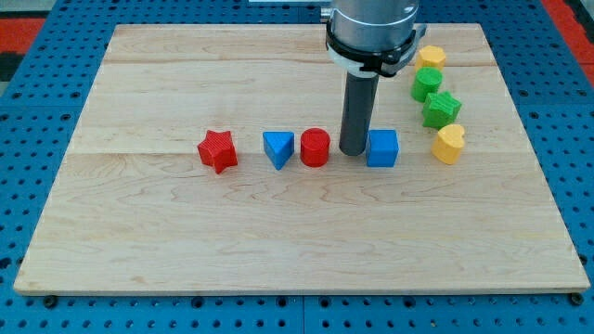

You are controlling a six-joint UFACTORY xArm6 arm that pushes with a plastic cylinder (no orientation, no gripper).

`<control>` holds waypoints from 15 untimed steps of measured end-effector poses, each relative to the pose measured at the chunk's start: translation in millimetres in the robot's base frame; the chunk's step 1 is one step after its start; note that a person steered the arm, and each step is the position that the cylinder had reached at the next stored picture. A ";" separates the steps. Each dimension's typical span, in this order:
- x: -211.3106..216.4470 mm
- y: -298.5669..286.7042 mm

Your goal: Separate the red circle and blue triangle

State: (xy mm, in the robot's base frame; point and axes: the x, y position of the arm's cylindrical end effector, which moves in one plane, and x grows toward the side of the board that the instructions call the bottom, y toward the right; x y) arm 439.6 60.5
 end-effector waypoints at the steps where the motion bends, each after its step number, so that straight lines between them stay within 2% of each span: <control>1: 0.3 -10.9; 3: 12.6 -46.9; 7: 66.8 -95.8; 9: 59.6 -123.9; 13: 14.5 -61.7; 15: 8.2 -54.2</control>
State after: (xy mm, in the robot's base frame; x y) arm 447.9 6.3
